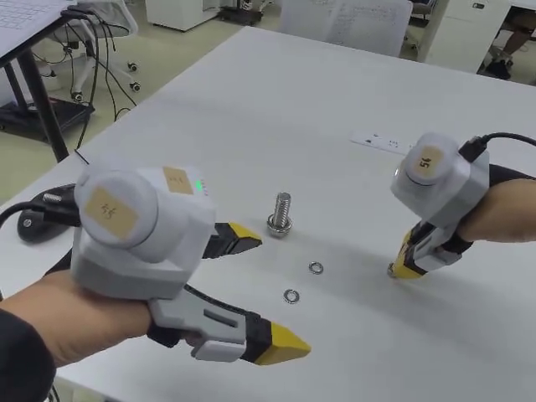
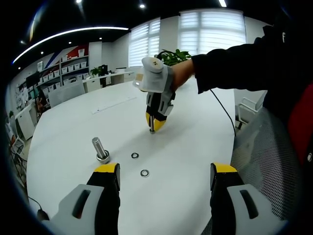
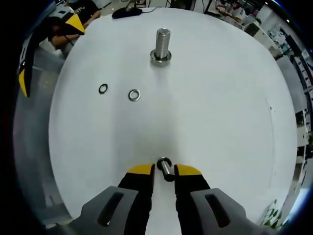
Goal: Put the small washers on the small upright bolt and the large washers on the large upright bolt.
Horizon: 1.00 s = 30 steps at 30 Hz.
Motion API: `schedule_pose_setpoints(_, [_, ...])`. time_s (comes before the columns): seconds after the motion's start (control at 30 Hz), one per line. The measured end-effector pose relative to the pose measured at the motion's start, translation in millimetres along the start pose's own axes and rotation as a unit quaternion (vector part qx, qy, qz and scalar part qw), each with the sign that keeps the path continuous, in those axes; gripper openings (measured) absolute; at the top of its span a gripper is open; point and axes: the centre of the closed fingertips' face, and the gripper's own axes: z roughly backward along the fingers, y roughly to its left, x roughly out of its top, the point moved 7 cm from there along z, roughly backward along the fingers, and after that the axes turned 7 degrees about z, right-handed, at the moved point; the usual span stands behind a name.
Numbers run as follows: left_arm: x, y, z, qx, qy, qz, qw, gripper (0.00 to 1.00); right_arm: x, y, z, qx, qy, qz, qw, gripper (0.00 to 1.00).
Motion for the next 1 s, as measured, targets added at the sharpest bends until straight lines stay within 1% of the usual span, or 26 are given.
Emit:
schedule_pose_setpoints(0.27, [0.6, -0.4, 0.5, 0.001, -0.002, 0.000, 1.0000, 0.75, -3.3, -0.9, 4.8, -0.007, -0.006, -0.006, 0.9999, 0.19])
schedule_pose_setpoints(0.57, [0.7, -0.9, 0.1, 0.001, -0.001, -0.002, 1.0000, 0.75, -12.1, 2.4, 11.5, -0.014, -0.009, -0.018, 0.9997, 0.20])
schedule_pose_setpoints(1.0, [1.1, -0.9, 0.5, 0.001, -0.003, -0.003, 1.0000, 0.75, -20.2, 18.3, 18.1, -0.018, -0.009, -0.023, 0.9995, 0.20])
